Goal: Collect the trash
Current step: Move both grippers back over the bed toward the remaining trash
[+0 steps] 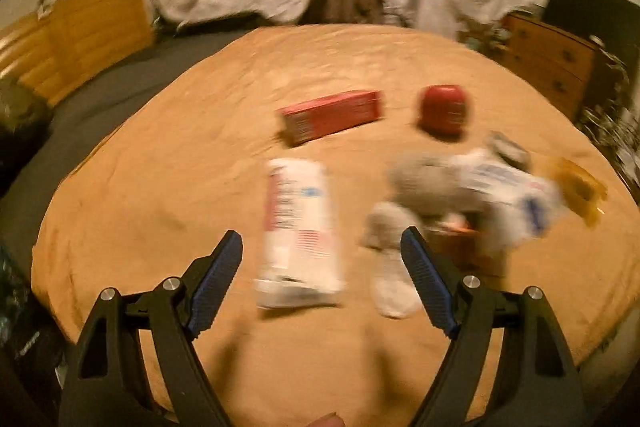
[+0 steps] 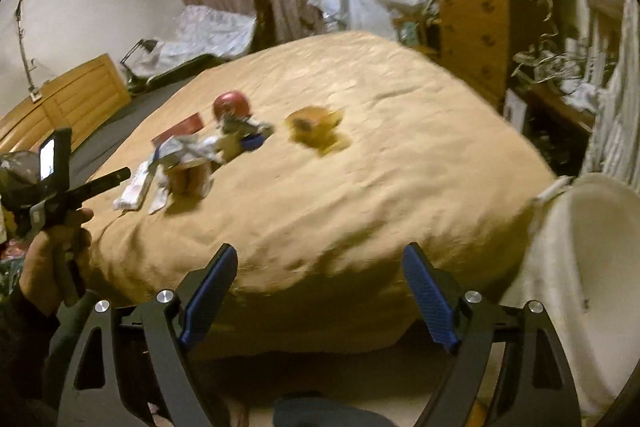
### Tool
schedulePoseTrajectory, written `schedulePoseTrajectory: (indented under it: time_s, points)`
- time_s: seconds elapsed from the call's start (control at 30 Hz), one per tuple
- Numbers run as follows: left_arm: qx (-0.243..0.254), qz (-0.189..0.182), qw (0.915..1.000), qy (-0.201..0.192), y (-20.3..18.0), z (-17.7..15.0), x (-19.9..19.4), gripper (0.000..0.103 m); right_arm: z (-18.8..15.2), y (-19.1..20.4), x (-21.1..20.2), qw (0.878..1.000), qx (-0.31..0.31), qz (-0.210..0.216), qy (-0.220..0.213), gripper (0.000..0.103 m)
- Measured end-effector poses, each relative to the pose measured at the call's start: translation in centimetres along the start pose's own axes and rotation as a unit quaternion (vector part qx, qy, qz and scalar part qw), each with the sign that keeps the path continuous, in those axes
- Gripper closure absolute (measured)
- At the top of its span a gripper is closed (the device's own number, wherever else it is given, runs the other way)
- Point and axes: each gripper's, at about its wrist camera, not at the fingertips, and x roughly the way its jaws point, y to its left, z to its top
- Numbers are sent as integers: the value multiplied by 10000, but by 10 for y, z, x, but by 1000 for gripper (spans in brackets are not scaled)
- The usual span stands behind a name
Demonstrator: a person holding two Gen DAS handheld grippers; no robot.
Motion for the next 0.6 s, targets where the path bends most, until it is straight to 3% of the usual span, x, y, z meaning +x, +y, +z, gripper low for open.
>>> schedulePoseTrajectory:
  time_s: [0.17,0.27,0.4,0.43,0.5,0.53,0.6]
  points:
    - [-79,15,9997,234,17,14,28,25,21,23,26,9974,50,702,176,18]
    - [-30,-181,9983,546,15,18,50,25,43,46,47,9914,77,1258,338,18]
    - [-89,-204,9962,838,27,7,72,25,74,83,70,9848,-160,1667,457,18]
    - [-129,-256,9962,820,33,3,71,27,81,90,76,9835,-224,1731,484,18]
    - [-99,-393,9961,785,33,-1,67,44,105,111,99,9802,-362,1837,641,24]
    - [-49,-445,9961,763,32,-2,65,48,118,120,114,9781,-399,1891,777,33]
    - [59,-396,9966,718,28,-5,62,48,136,134,142,9741,-402,1963,1050,37]
